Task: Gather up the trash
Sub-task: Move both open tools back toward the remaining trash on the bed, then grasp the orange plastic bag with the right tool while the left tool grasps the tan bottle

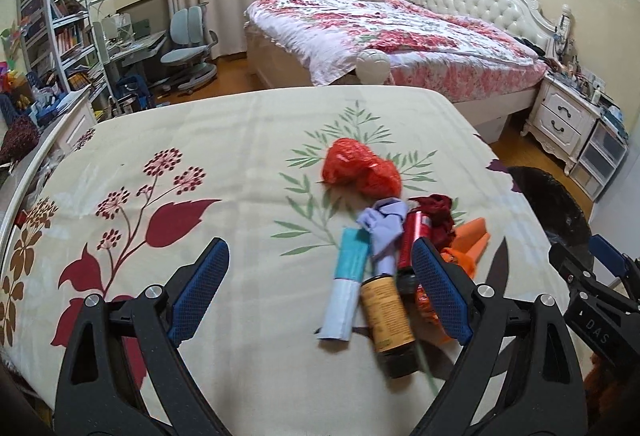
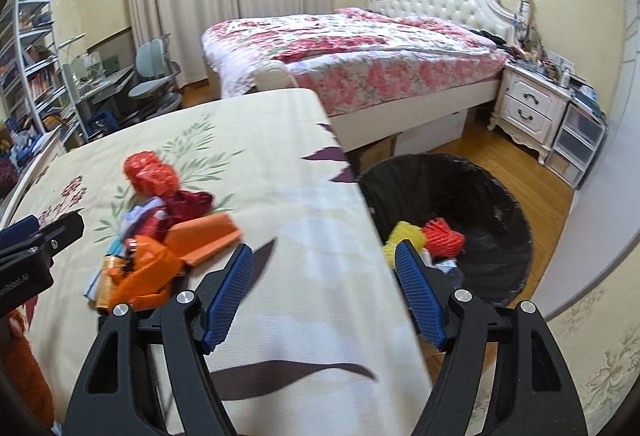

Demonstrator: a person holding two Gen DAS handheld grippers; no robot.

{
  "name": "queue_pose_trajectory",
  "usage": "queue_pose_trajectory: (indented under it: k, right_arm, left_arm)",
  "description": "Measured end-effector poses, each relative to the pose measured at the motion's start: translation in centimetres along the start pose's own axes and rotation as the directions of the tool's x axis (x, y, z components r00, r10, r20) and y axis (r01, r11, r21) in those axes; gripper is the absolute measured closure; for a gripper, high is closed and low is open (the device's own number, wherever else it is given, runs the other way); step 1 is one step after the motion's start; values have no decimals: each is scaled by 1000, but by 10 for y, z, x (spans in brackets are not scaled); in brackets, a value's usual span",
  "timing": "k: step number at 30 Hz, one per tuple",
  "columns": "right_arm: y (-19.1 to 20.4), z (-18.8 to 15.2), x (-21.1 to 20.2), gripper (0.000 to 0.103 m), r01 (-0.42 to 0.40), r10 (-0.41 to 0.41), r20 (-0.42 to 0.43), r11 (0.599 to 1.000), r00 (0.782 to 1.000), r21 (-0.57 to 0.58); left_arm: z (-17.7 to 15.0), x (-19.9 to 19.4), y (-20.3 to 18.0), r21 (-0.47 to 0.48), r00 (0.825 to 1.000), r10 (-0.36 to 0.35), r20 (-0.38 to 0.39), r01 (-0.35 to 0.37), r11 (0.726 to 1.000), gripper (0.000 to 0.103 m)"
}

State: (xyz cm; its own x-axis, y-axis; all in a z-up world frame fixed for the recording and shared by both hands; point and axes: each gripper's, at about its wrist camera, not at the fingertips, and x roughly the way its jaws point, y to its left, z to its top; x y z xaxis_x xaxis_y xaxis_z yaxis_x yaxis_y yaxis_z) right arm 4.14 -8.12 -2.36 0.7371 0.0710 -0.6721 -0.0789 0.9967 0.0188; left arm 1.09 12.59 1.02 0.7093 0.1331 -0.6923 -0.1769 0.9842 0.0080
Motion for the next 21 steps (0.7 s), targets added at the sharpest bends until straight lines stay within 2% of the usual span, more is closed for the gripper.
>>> queue_pose_trajectory:
  k: [10, 16, 21]
  right_arm:
    - [62, 5, 1, 32, -102, 101, -8, 990, 995, -94]
    - [89, -2, 11, 32, -145, 139, -48, 981, 989, -132]
    - [93, -10, 20, 32, -150, 139, -87, 979, 986, -135]
  left_arm:
    - [-14, -1, 55, -68, 997, 79, -17, -80, 994, 13]
    - [-19, 0, 70, -89, 995, 94, -24, -95, 991, 13]
    - [-22, 4, 74, -99, 996, 86, -35, -90, 991, 13]
